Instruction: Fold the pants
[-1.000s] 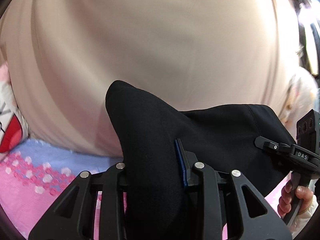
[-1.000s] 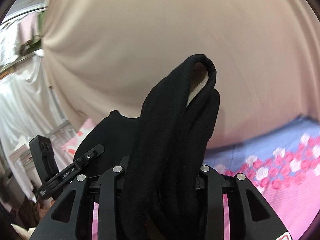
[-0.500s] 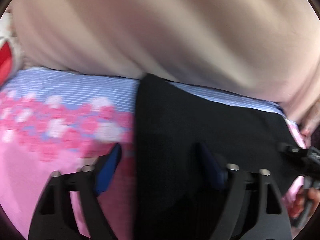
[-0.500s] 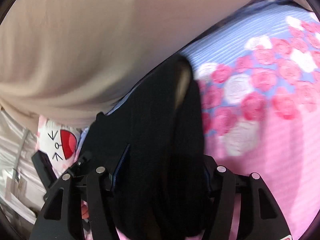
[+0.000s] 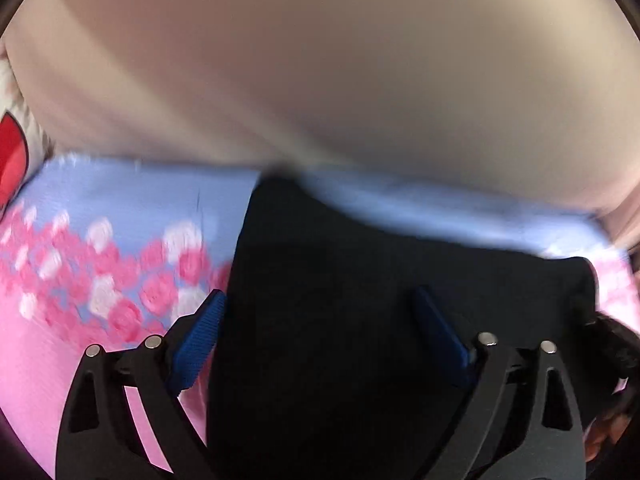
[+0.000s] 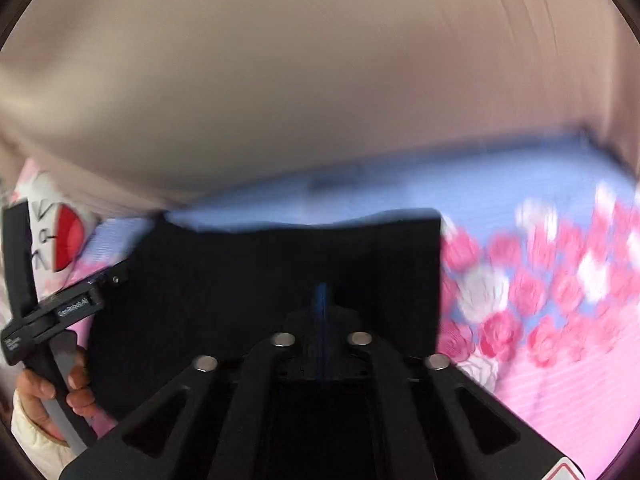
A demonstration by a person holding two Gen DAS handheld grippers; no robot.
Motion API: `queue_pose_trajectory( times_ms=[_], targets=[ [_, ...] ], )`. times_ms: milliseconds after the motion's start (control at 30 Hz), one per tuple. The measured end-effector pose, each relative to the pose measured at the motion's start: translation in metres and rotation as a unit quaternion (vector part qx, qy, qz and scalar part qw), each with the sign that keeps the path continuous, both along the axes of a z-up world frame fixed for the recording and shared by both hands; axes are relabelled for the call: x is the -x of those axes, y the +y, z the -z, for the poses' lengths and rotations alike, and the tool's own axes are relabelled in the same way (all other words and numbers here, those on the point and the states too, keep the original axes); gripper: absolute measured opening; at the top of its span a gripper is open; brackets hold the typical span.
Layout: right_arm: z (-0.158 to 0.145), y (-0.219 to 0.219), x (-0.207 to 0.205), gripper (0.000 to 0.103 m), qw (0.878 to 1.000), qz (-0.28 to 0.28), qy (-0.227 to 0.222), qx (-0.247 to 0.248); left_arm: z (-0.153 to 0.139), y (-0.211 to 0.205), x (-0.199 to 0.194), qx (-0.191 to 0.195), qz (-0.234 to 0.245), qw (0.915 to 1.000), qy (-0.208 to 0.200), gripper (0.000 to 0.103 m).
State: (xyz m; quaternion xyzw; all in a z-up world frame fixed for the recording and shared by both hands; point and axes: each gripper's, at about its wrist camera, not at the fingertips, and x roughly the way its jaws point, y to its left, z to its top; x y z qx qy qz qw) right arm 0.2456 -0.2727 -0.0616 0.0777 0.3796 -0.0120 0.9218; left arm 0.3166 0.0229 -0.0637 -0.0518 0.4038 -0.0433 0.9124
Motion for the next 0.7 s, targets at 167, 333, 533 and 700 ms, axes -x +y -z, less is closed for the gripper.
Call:
queue_pose_trajectory(
  times_ms=[167,333,533,700],
  targets=[
    [-0.007,-0.006,0.009,0.0,0.999,0.002,-0.007,-0.039,-0.002,0.013,0.0,0.032,-0.022,0.9991,0.017,0.094],
    [-0.042,0.039,0.062,0.012,0.997,0.016,-0.041,0.058,-0.038,0.004,0.062,-0.036,-0.016,0.9983,-0.044,0.098],
    [-0.031,0.068,0.109,0.023,0.995,0.039,-0.051,0.08,-0.049,0.001,0.12,-0.084,0.002,0.9945,-0.063,0.098],
    [-0.021,0.066,0.13,0.023,0.994,0.067,-0.052,0.075,-0.041,0.003,0.142,-0.083,0.007,0.9946,-0.062,0.098]
  ],
)
